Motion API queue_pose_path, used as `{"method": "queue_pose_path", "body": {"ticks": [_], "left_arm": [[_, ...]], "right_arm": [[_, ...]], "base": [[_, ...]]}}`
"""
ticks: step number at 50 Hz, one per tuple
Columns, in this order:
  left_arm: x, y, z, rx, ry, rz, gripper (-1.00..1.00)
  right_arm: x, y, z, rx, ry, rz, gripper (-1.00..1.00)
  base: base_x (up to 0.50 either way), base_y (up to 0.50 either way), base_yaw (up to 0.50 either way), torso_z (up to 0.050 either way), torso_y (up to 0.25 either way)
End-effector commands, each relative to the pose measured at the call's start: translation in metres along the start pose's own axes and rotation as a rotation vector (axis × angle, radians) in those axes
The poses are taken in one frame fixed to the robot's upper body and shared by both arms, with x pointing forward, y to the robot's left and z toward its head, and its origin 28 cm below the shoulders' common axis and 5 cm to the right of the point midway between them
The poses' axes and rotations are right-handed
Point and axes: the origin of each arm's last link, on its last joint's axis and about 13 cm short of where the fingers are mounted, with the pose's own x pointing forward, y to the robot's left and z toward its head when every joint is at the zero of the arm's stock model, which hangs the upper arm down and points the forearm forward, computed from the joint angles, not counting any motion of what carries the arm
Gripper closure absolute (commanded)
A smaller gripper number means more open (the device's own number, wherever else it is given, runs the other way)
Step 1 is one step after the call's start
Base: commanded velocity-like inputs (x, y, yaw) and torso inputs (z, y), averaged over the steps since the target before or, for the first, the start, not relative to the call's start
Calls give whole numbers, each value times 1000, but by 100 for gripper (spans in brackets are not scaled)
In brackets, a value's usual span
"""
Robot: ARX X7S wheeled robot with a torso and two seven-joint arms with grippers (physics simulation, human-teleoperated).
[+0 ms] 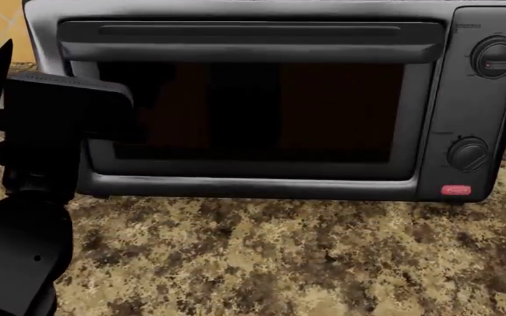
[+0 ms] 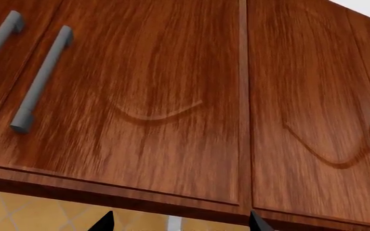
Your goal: Close the toaster oven door.
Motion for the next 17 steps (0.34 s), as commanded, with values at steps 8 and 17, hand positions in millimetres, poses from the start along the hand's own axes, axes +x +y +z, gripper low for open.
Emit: {"method": "queue_pose_path", "body": {"ticks": [8, 17], "left_arm": [[33, 8, 5, 105, -27, 84, -100], [37, 9, 2, 129, -29, 96, -100]], "right_arm": [[-2, -4, 0, -4, 1, -10, -100], [-2, -4, 0, -4, 3, -10, -100]], "base": [[25, -1, -7, 4, 0], [30, 0, -7, 5, 0]]}}
